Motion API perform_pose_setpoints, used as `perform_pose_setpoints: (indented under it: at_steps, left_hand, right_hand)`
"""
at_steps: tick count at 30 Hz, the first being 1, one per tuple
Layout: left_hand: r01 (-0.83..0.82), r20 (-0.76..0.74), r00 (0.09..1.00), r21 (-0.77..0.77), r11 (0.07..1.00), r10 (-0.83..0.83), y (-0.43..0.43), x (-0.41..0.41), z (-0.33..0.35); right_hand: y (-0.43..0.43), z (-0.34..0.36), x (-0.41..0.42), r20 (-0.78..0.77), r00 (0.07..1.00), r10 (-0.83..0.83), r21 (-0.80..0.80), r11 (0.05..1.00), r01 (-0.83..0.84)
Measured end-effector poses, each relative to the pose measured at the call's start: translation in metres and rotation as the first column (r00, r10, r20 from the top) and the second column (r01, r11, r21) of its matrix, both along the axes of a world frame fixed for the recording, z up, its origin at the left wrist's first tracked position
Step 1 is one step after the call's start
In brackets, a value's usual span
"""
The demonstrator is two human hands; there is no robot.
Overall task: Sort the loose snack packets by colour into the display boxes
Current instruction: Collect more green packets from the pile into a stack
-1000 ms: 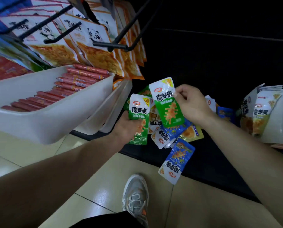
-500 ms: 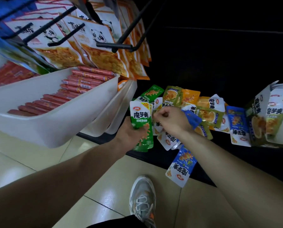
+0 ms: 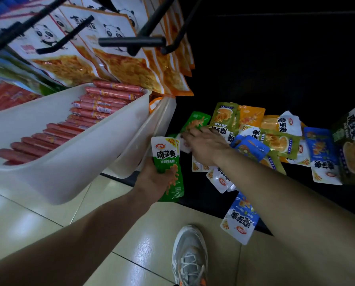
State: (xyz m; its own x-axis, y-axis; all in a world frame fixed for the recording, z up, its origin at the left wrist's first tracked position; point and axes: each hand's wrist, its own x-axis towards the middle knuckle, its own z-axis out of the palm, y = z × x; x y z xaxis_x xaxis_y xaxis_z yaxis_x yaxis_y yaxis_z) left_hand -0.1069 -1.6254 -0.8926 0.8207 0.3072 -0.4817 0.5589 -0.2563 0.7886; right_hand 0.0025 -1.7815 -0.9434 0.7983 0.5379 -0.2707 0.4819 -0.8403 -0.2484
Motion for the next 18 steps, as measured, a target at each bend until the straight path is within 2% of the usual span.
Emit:
perform_pose_setpoints:
  at_steps: [4, 8, 12, 18]
  left_hand:
    - [0.009, -0.014, 1.000, 0.004, 1.000, -0.009, 0.002, -0.002, -0.003]
    - [0.046, -0.018, 0.999, 0.024, 0.999, -0.046, 0.005, -0.001, -0.003]
    - [0.023, -0.018, 1.000, 0.034, 0.999, -0.023, 0.010, 0.002, 0.000]
    - [0.050, -0.023, 0.999, 0.062, 0.997, -0.049, 0.014, -0.006, 0.003]
  right_hand:
    - [-0.014, 0.001, 0.000, 0.076, 0.997, -0.016, -0.003, 1.000, 0.016]
    - [-0.015, -0.005, -0.009, 0.027, 0.999, -0.020, -0.041, 0.999, 0.021]
    - [-0.014, 0.001, -0.025, 0.033, 0.997, 0.075, -0.051, 0.996, -0.074]
    - [-0.027, 0.001, -0.052, 0.000, 0.996, 0.094, -0.014, 0.995, -0.094]
